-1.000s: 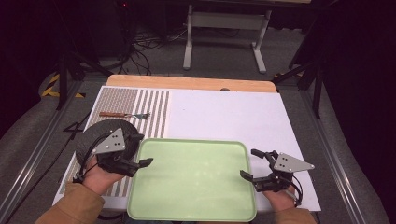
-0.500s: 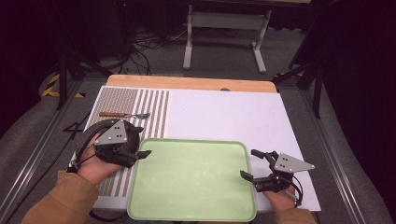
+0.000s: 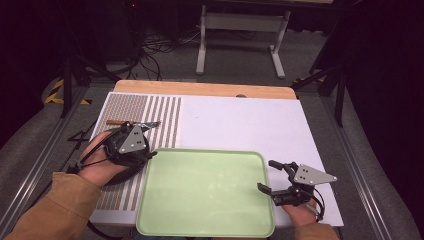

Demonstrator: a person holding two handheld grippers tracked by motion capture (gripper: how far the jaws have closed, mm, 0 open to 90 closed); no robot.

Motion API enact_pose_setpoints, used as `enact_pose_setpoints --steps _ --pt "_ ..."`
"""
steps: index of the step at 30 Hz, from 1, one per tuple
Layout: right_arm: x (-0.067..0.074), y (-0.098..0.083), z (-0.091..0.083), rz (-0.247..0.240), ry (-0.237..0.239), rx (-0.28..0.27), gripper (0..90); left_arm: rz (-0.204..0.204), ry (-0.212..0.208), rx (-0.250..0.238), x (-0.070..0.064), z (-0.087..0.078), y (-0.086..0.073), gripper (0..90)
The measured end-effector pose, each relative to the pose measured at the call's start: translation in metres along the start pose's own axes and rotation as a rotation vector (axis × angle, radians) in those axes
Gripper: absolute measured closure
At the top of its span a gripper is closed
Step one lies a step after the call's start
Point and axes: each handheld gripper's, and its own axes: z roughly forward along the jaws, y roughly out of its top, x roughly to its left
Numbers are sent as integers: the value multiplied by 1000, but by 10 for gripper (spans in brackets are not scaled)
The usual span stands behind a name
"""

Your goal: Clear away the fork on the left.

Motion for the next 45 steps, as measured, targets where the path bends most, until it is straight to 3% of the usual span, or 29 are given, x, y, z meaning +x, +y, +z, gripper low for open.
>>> enact_pose_setpoints --steps 4,12,17,22,26,29,31,34,37,45 --pt "0 0 0 -7 1 12 157 58 23 56 7 3 0 249" --pt "2 2 2 -20 -3 25 148 99 38 108 20 12 -1 270" --pt "3 5 1 -23 -10 22 149 110 -17 139 36 23 -2 277" --pt "4 6 -2 -22 -20 20 150 98 -27 159 50 29 -4 270" --pt "5 5 -3 -19 -30 24 150 128 -1 205 56 33 -5 277" --pt "6 5 -4 -21 -38 29 150 180 22 219 62 38 -8 294" --pt "6 5 -4 -22 -37 28 150 195 21 223 64 38 -10 316" --pt "8 4 -5 -24 -41 28 150 262 8 208 71 43 -16 330" --pt "9 3 -6 -23 -45 32 150 303 5 224 74 46 -21 355" --pt "11 2 -10 -22 -65 38 150 331 13 248 86 56 -33 388"
